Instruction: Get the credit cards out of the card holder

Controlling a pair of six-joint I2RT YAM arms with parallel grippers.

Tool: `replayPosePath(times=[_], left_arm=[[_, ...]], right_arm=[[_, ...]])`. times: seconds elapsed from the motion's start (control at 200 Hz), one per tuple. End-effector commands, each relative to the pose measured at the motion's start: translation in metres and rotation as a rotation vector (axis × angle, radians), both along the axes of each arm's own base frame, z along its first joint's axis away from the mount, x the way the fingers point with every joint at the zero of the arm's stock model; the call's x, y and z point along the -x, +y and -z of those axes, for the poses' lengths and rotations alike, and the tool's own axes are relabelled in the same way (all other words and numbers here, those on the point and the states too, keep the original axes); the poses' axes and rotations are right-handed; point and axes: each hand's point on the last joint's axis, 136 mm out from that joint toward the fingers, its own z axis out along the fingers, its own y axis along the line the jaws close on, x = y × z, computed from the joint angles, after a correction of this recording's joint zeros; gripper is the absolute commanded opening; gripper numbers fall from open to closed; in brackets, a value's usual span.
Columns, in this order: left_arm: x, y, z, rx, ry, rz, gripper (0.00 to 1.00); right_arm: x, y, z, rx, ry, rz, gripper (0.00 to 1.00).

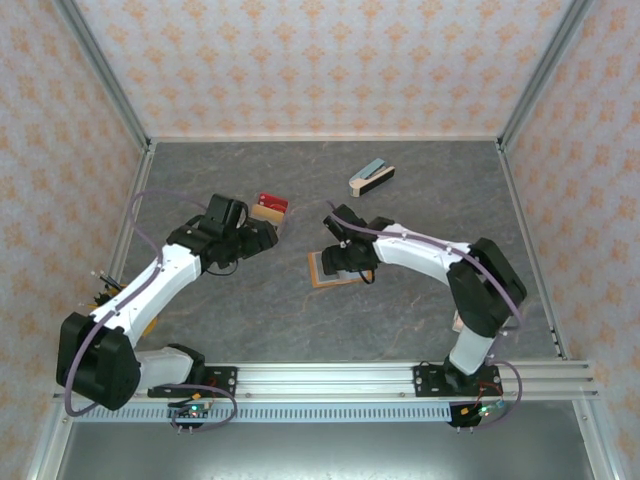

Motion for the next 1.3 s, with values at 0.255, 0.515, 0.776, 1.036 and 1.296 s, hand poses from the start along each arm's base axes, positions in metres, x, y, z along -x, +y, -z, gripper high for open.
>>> replayPosePath(times=[0.255, 0.515, 0.776, 1.036, 1.296], left_arm=[[-0.016, -0.028, 0.008, -0.013, -0.04, 0.134, 1.0], [-0.023, -0.051, 0.019, 0.062, -0.045, 0.141, 1.0], [-0.027, -0.086, 0.032, 0.184, -0.007, 0.176, 0.86], [-0.027, -0.124, 0.046, 0.307, 0.048, 0.211, 0.55], [-0.028, -0.151, 0.06, 0.367, 0.096, 0.238, 0.41]], right_arm=[[-0.008, 0.003, 0.018, 0.101, 0.063, -0.019, 0.73], [-0.003, -0.006, 0.038, 0.166, 0.104, -0.046, 0.65], [0.0, -0.014, 0.048, 0.149, 0.137, -0.042, 0.51], [0.002, -0.018, 0.052, 0.08, 0.164, -0.023, 0.45], [0.003, -0.022, 0.055, 0.05, 0.177, -0.006, 0.42]])
